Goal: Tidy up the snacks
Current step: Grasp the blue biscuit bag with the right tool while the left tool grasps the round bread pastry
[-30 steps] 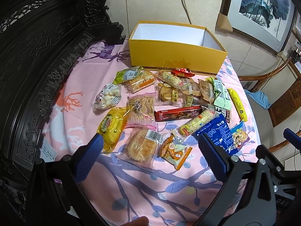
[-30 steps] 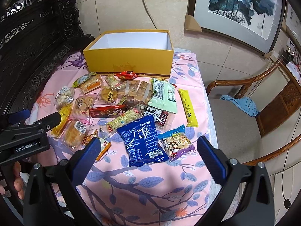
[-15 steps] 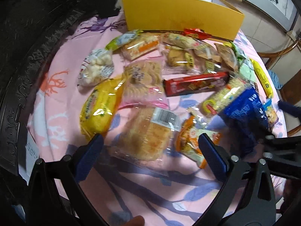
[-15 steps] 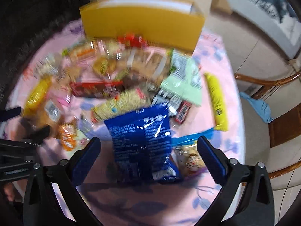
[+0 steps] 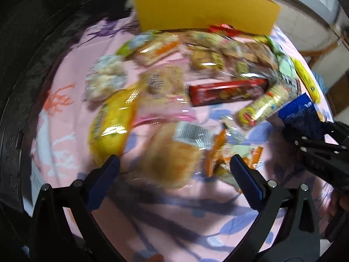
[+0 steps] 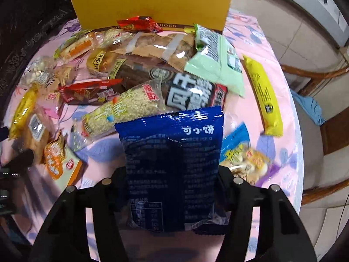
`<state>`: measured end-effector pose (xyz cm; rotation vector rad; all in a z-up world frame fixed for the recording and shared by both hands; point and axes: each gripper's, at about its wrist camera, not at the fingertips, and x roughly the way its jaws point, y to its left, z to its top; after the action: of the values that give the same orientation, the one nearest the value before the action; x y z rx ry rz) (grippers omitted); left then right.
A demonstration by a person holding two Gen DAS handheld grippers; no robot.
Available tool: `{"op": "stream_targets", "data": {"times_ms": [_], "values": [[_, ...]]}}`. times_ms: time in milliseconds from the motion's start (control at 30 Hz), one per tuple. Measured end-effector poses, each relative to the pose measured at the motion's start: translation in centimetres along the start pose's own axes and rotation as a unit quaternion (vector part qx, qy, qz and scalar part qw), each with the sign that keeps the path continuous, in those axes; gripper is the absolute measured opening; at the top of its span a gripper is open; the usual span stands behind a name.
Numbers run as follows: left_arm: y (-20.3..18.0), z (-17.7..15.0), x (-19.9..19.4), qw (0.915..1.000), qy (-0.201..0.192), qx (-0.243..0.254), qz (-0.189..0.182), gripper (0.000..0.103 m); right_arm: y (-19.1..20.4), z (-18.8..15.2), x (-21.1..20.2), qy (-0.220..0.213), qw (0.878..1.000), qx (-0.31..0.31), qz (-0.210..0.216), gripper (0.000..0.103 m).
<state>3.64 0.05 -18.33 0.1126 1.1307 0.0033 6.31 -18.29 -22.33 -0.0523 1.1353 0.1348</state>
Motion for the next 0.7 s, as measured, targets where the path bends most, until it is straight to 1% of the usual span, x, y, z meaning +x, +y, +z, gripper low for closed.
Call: {"op": "stream_targets", "data": {"times_ms": [100,167,233,267,400,467,533,600,700], "values": [[-1.4,0.3,2.0,0.9995,0.012,0.024,0.017,0.101,-0.9,-1.1,-0.7,0.01,1.0,0.011,0.016,0.062],[-1.1,0.7,2.8,0.9996,0.014,0.023,0.008,0.101,-0.8,-1.7,-0.9,0.017,1.0,0.01,0.024,0.062],[-0.1,1.2,3.0,0.9998,0.02,0.006,-0.005,0.096,-0.3,-2.5,-1.2,0.02,0.999,0.009,0.027,0.062],[0.4,1.2,2.9,0.9997,0.02,-0.001,-0.014,0.087,-0.2,-2.6,-1.3,0.022,0.999,0.009,0.027,0.062],[2.5,0.8,2.8,0.9988,0.023,-0.021,-0.038,0.081,0.6,-2.8,-1.3,0.026,0.999,0.004,0.028,0.062],[3.1,0.7,2.5,0.9978,0.023,-0.033,-0.052,0.08,1.0,-2.8,-1.3,0.027,0.999,0.0,0.029,0.062],[3.7,0.6,1.9,0.9968,0.012,-0.045,-0.066,0.08,1.4,-2.8,-1.5,0.026,0.999,-0.007,0.029,0.062],[4.0,0.5,1.5,0.9968,0.005,-0.048,-0.064,0.08,1.8,-2.6,-1.7,0.024,0.999,-0.012,0.032,0.062],[4.4,0.3,2.0,0.9962,0.02,-0.055,-0.065,0.08,2.4,-2.2,-1.6,0.023,0.999,-0.016,0.034,0.062]]}}
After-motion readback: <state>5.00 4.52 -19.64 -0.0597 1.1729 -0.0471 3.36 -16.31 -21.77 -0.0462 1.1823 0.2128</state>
